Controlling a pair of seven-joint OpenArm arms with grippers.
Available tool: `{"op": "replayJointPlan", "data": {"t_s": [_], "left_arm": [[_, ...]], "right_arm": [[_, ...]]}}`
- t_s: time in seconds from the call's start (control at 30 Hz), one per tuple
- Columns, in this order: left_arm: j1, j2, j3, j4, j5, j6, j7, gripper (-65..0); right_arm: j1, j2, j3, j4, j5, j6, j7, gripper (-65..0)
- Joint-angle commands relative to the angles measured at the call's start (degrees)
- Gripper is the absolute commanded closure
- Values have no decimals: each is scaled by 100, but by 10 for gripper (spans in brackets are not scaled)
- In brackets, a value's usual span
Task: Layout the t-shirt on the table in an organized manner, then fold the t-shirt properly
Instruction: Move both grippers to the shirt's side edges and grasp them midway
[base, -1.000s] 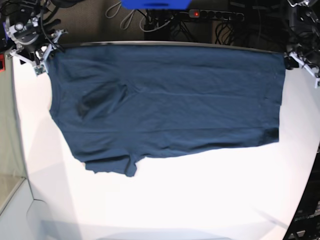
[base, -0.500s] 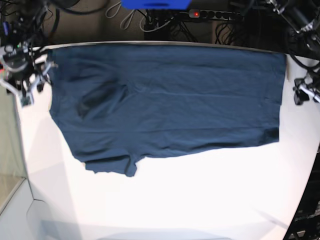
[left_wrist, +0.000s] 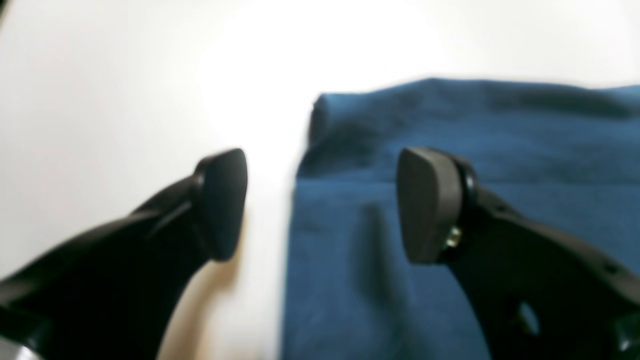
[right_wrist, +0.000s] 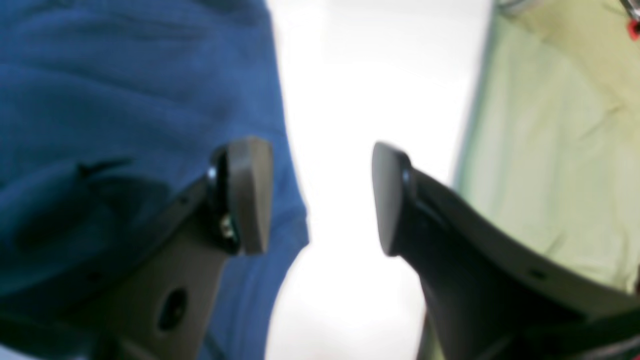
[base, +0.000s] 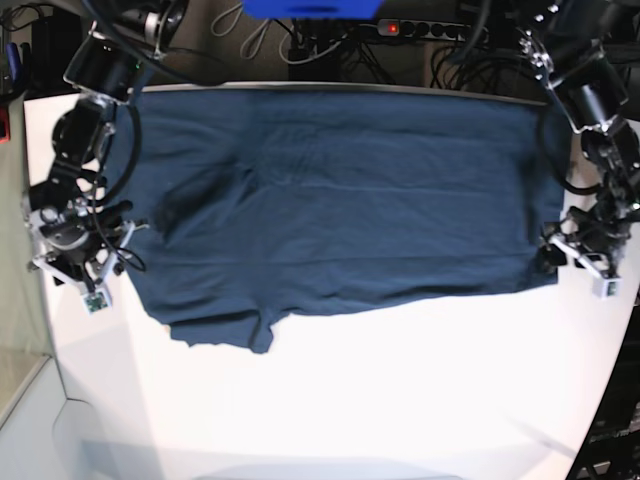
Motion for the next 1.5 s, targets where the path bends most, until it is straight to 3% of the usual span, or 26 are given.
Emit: {"op": "replayJointPlan", "data": {"t_s": [0.0, 0.37, 0.57, 0.63, 0.77, 0.9, 1.17, 1.47], "left_arm": [[-256, -112, 1, -56, -77, -15, -276, -454], [-1073, -112, 124, -1955, 547, -15, -1489, -450], [-1310, -112, 124, -2359, 653, -15, -1673, -435], [-1319, -103, 124, -2350, 644, -15, -1673, -367], [-1407, -103, 124, -2359, 618, -24, -1673, -145], [-1434, -103, 124, -2350, 618, -33, -1673, 0], [-1442, -112, 124, -2342, 618, -33, -1673, -3], [-1442, -112, 124, -2342, 618, -33, -1665, -3]], "right_arm": [[176, 74, 12, 38, 23, -29, 129, -327], [282, 100, 12, -226, 23, -29, 147, -327], [396, 100, 12, -296, 32, -29, 147, -327], [554, 100, 3, -524, 32, -29, 147, -327], [879, 100, 3, -1008, 32, -29, 147, -327], [1249, 91, 3, -1606, 32, -29, 410, -327], [1873, 109, 3, -3056, 14, -29, 1369, -326], [2207, 408, 12, -4050, 23, -29, 2248, -326]]}}
